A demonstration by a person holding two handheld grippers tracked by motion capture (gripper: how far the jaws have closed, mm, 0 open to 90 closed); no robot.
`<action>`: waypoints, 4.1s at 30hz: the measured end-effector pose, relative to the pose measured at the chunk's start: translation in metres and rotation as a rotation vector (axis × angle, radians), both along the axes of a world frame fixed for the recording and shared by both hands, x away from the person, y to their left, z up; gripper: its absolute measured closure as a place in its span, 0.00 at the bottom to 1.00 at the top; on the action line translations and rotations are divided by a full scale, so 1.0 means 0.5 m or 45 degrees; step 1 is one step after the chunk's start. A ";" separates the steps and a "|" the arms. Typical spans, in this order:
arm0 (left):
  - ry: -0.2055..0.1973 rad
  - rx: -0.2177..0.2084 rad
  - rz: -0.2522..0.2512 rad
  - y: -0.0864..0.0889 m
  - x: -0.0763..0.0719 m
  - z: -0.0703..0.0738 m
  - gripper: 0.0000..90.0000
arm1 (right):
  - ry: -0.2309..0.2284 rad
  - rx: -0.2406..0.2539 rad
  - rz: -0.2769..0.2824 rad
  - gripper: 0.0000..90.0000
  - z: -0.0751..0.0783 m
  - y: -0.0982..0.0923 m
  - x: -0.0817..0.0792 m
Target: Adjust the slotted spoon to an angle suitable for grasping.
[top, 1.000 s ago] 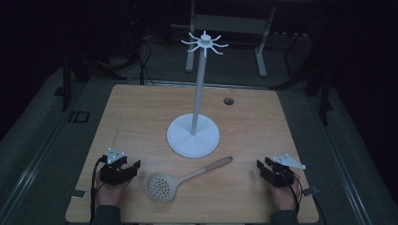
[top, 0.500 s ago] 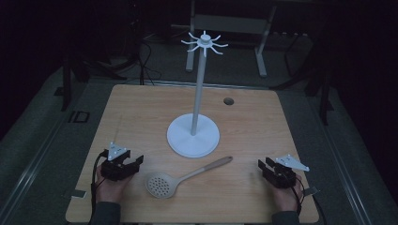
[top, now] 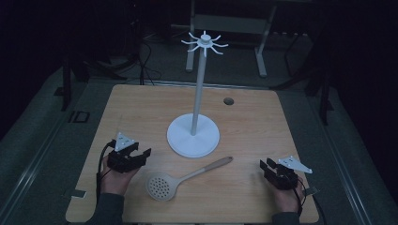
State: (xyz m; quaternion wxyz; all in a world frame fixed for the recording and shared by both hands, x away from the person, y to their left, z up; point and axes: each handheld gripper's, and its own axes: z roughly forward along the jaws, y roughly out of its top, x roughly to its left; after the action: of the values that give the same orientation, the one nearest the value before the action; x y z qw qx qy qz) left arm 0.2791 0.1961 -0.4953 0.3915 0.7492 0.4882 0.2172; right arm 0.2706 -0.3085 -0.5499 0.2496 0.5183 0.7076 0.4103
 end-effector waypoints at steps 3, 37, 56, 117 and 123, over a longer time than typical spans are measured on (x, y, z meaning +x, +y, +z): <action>-0.001 0.002 -0.028 -0.010 0.004 0.007 0.49 | 0.000 0.001 -0.003 0.71 0.000 -0.001 0.000; 0.013 0.126 -0.306 -0.136 0.049 0.066 0.52 | 0.025 0.033 -0.058 0.68 -0.012 -0.020 0.010; 0.113 0.263 -0.469 -0.211 0.078 0.068 0.54 | 0.035 0.023 -0.075 0.67 -0.015 -0.025 0.012; 0.402 0.555 -0.687 -0.365 0.128 0.006 0.61 | 0.050 0.028 -0.084 0.62 -0.018 -0.031 0.013; 0.437 0.576 -0.714 -0.379 0.128 -0.003 0.64 | 0.052 0.029 -0.085 0.62 -0.018 -0.031 0.013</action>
State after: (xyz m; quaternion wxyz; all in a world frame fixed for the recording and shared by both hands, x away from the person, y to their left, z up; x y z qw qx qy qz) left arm 0.3431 0.0065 -0.4970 0.1734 0.9461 0.2628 0.0757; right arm 0.2770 -0.3241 -0.5589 0.2427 0.5529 0.6902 0.3988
